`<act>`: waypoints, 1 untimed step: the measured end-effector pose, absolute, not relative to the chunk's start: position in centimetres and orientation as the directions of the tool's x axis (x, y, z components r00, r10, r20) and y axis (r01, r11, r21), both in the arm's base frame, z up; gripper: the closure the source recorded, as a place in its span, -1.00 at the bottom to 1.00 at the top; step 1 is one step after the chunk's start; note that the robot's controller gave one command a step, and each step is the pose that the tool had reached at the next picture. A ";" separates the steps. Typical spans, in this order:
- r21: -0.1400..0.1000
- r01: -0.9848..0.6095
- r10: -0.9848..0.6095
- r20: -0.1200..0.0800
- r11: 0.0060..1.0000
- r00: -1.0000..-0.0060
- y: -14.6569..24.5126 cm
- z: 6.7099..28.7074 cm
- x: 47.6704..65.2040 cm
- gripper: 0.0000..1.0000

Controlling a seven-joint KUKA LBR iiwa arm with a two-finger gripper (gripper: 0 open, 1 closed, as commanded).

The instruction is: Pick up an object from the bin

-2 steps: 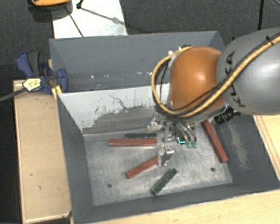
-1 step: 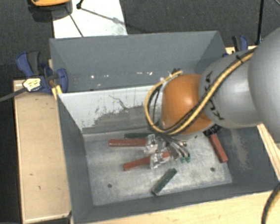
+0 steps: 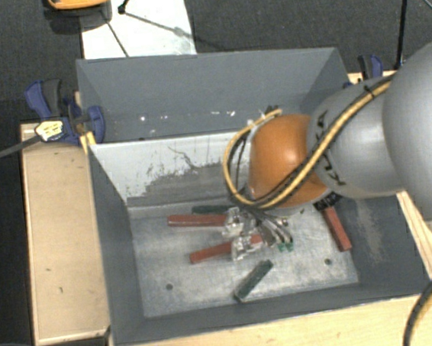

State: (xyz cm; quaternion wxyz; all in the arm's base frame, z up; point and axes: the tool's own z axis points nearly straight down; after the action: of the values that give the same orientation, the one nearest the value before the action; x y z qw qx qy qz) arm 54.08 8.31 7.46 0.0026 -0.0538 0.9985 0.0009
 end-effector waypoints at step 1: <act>0.001 -0.107 -0.107 -0.002 0.994 -0.994 8.1 18.2 54.7 1.00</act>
Offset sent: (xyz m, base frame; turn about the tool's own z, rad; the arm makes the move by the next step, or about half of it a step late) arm 0.0000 0.0000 0.0000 0.0000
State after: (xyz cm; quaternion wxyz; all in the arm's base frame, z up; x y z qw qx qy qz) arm 54.65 8.15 18.25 0.0010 -0.0535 0.9986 0.0003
